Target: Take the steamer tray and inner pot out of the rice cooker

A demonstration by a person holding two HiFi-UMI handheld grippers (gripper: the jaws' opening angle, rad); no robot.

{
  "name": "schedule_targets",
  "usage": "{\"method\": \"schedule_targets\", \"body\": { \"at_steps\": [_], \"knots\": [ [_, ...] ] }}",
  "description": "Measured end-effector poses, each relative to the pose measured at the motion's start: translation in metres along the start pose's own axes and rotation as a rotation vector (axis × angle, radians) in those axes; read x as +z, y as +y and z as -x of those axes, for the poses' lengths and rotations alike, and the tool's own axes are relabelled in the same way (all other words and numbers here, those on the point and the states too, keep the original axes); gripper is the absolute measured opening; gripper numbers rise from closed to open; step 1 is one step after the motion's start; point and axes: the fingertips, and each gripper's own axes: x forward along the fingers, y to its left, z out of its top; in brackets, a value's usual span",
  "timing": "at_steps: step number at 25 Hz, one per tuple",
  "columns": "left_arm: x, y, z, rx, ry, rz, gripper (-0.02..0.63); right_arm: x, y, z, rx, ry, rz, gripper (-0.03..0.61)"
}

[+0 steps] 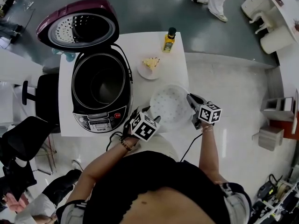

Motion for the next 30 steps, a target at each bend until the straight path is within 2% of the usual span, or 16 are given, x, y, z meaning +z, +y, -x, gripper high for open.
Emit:
{"method": "schedule_targets", "body": {
  "at_steps": [4,6,8,10,13,16,17,18,20,21,23,24,26,28,30],
  "knots": [
    [0.006,-0.018,0.009,-0.048,-0.01,-0.043,0.241,0.001,0.002,-0.003,-0.001,0.001,0.007,0.035],
    [0.015,-0.027,0.017,-0.074,-0.031,-0.07,0.241,0.001,0.001,-0.001,-0.022,0.013,0.015,0.078],
    [0.032,-0.038,0.029,-0.125,-0.078,-0.064,0.241,0.005,-0.004,0.006,-0.07,0.014,0.029,0.142],
    [0.057,-0.051,0.048,-0.188,-0.153,-0.063,0.241,0.014,-0.007,0.017,-0.127,-0.009,0.038,0.173],
    [0.089,-0.063,0.097,-0.259,-0.291,-0.098,0.239,0.034,-0.004,0.032,-0.196,-0.04,0.026,0.176],
    [0.112,-0.06,0.167,-0.292,-0.483,-0.096,0.239,0.052,0.014,0.032,-0.211,-0.025,0.041,0.176],
    [0.117,-0.053,0.193,-0.266,-0.546,-0.097,0.239,0.06,0.024,0.03,-0.207,-0.024,0.074,0.176],
    [0.12,-0.041,0.218,-0.208,-0.601,-0.112,0.239,0.069,0.037,0.029,-0.199,-0.03,0.12,0.176],
    [0.122,-0.002,0.265,0.001,-0.684,-0.181,0.239,0.09,0.068,0.023,-0.179,-0.057,0.23,0.176],
    [0.119,0.024,0.285,0.121,-0.719,-0.177,0.239,0.1,0.085,0.019,-0.161,-0.072,0.286,0.176],
    [0.098,0.081,0.317,0.32,-0.744,-0.025,0.239,0.117,0.123,0.008,-0.115,-0.101,0.385,0.176],
    [0.079,0.109,0.326,0.4,-0.713,0.058,0.239,0.124,0.142,0.001,-0.095,-0.111,0.422,0.176],
    [0.04,0.162,0.336,0.539,-0.619,0.148,0.239,0.138,0.181,-0.013,-0.077,-0.132,0.479,0.184],
    [0.006,0.205,0.331,0.631,-0.501,0.163,0.245,0.153,0.22,-0.027,-0.086,-0.168,0.535,0.217],
    [-0.024,0.234,0.318,0.657,-0.372,0.162,0.265,0.164,0.259,-0.042,-0.099,-0.195,0.586,0.237]
  ]
}}
